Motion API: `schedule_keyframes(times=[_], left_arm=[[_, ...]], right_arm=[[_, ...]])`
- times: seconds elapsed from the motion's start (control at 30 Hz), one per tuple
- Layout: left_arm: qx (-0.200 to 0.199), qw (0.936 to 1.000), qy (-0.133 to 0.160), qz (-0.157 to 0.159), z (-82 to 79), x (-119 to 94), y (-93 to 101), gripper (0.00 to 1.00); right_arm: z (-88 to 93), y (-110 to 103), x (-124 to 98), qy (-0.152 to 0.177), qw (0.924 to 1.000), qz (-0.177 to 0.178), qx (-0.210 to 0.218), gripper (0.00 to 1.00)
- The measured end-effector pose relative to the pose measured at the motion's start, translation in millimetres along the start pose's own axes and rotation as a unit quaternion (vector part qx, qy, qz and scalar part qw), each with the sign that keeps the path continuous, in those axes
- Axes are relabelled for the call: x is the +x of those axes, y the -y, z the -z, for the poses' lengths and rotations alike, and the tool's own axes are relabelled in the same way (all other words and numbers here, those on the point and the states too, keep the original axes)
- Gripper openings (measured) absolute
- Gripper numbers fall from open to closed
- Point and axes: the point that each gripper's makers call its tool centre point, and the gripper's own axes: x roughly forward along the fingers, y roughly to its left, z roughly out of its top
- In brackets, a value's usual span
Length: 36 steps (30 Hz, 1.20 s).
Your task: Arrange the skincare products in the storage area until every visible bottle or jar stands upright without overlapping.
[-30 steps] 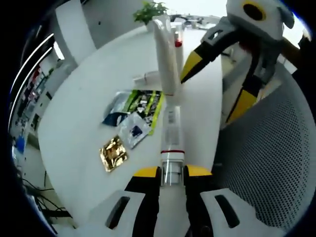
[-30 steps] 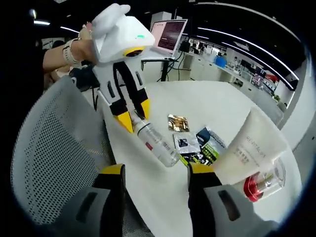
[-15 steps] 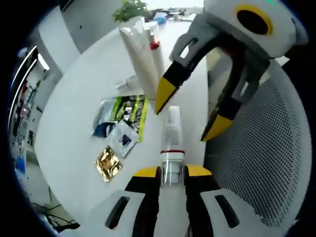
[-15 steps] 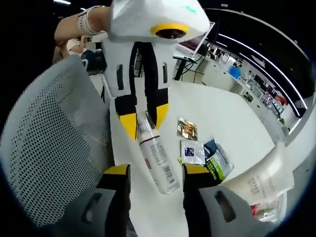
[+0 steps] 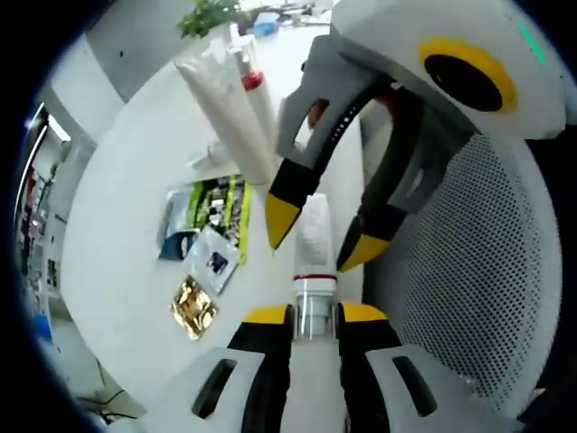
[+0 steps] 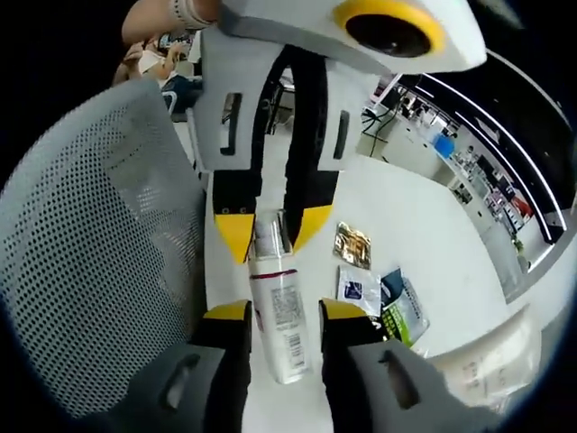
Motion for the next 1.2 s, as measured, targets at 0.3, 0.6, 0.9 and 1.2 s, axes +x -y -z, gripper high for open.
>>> schedule_keyframes(times=[0.3, 0.6, 0.9, 1.2], left_arm=[[0.026, 0.9995, -0.016, 0.006, -2.7, -2, 1.2, 0.15], [0.029, 0.9994, 0.006, 0.016, -11.3, -5, 1.0, 0.15], [0.052, 0.9963, 0.059, 0.035, -19.4, -2, 3.8, 0.16], [0.011, 0.9930, 0.115, 0.027, -22.2, -8, -6.3, 0.23]], right_arm=[[-3.1, -4, 3, -0.001, 0.9999, -0.010, -0.013, 0.22], [1.1, -4, 1, -0.008, 0.9999, -0.013, 0.000, 0.21], [8.1, -4, -5, 0.000, 0.9999, -0.015, 0.003, 0.19], [15.2, -1, -9, -0.003, 0.9999, -0.007, 0.009, 0.19]])
